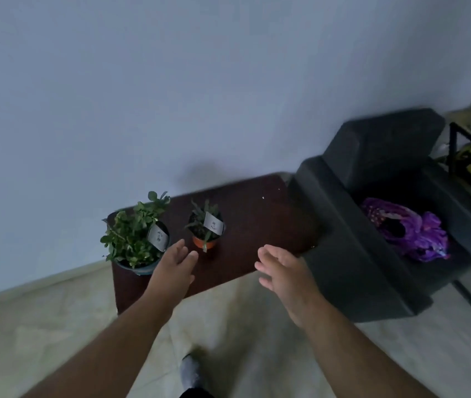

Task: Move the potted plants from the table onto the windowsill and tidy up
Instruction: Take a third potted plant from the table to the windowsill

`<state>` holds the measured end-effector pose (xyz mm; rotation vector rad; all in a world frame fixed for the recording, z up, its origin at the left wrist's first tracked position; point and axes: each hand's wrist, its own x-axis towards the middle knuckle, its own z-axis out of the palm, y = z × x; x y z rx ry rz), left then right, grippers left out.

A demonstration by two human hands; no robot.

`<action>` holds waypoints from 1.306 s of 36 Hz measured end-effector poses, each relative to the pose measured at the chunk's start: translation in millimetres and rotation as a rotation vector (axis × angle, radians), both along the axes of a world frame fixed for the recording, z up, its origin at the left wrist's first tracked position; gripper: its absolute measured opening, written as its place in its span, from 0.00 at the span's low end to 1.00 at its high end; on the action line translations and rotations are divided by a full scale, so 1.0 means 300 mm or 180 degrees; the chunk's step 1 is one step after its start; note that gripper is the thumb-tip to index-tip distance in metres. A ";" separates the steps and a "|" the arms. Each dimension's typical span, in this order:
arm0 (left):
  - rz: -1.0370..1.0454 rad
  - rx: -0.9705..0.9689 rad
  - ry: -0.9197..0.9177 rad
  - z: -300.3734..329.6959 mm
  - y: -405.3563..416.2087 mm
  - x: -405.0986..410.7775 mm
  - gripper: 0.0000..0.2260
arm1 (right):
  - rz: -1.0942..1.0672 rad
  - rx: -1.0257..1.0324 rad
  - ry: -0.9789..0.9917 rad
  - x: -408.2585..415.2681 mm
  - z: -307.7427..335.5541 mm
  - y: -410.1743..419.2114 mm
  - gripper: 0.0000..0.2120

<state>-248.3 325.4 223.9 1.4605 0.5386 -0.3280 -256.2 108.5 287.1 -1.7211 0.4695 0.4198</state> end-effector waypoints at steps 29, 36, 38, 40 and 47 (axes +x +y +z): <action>0.0766 0.0902 0.1022 -0.632 -0.107 0.569 0.19 | 0.0849 -0.0232 0.0668 0.818 -0.830 0.046 0.24; 0.0892 0.0449 0.0946 -0.656 -0.114 0.589 0.06 | 0.0881 0.0117 0.0896 0.841 -0.833 0.074 0.18; 0.0919 0.0369 0.0927 -0.645 -0.118 0.582 0.08 | 0.0930 0.0240 0.0888 0.837 -0.795 0.071 0.11; 0.0993 0.0286 0.0870 -0.577 -0.117 0.570 0.24 | 0.0959 0.0230 0.0818 0.833 -0.703 0.059 0.13; 0.1113 0.0283 0.0678 -0.288 -0.166 0.506 0.21 | 0.1127 0.0116 0.0447 0.812 -0.388 0.000 0.11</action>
